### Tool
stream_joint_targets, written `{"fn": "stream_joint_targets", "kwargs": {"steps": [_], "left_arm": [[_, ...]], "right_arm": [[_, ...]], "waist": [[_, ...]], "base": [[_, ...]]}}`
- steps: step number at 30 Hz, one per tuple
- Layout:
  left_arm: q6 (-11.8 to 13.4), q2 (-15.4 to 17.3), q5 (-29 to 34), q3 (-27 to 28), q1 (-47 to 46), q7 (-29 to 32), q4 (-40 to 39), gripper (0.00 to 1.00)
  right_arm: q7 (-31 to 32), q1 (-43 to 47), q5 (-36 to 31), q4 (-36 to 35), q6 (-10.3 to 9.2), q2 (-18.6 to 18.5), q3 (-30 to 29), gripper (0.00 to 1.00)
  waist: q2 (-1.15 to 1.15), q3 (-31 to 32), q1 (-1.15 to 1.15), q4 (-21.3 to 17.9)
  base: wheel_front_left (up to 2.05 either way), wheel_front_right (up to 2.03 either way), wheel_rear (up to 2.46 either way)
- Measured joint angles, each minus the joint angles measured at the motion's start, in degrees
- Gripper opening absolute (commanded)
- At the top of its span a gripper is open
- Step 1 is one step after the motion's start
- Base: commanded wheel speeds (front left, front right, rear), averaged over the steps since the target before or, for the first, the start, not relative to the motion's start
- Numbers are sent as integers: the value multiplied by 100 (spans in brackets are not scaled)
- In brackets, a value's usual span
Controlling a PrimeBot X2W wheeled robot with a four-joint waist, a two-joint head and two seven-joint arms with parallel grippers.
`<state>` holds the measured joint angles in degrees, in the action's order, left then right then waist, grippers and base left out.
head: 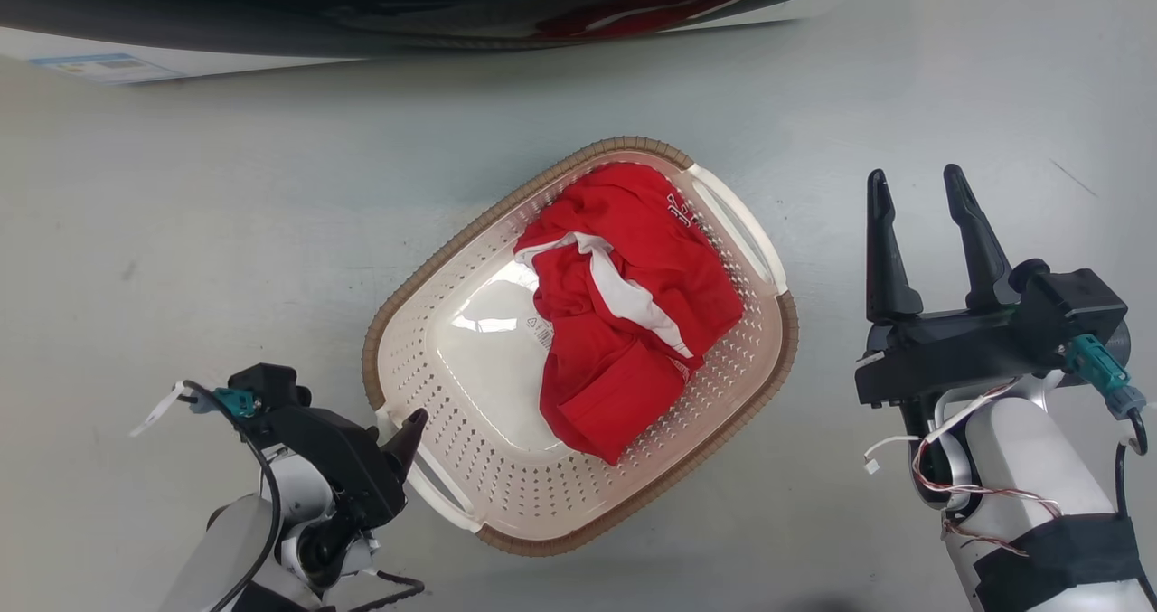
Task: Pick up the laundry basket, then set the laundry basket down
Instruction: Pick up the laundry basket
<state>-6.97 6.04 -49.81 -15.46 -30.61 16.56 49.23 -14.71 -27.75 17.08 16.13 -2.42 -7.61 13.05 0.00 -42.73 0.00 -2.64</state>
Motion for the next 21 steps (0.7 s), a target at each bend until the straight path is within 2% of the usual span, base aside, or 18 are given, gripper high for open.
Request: {"fn": "stream_joint_targets", "kwargs": {"steps": [6, 7, 9, 10, 12, 17, 20, 21], "left_arm": [[48, -56, -10, 26, -124, 7, 232, 100], [48, -68, -29, 48, -128, 5, 258, 95], [48, -81, -57, 58, -151, 4, 327, 58], [48, -81, -57, 60, -179, 4, 361, 47], [48, -89, -86, 119, -223, -13, 401, 36], [41, -121, -114, 151, -304, -47, 514, 24], [41, -116, -115, 156, -333, -55, 577, 0], [41, -116, -115, 156, -342, -59, 593, 0]], "right_arm": [[0, -9, 1, 65, 43, 14, -57, 100], [0, -10, 1, 71, 46, 15, -65, 100], [0, -14, 1, 82, 51, 21, -71, 100], [0, -18, 1, 85, 59, 25, -74, 100], [0, -21, 3, 90, 92, 40, -85, 100], [0, -57, 3, 131, 101, 66, -107, 100], [0, -84, 3, 153, 119, 82, -120, 100], [0, -86, 4, 162, 126, 90, -126, 100]], "waist": [[0, -1, 0, -2], [0, 1, 0, 0], [0, 4, 0, 6], [0, 4, 0, 9], [0, 3, 0, 14], [0, -2, 0, 19], [0, -5, 0, 16], [0, -6, 0, 14]], "base": [[0, 0, 0], [0, 0, 0], [0, 0, 0], [0, 0, 0], [0, 0, 0], [0, 0, 0], [0, 0, 0], [0, 0, 0]]}}
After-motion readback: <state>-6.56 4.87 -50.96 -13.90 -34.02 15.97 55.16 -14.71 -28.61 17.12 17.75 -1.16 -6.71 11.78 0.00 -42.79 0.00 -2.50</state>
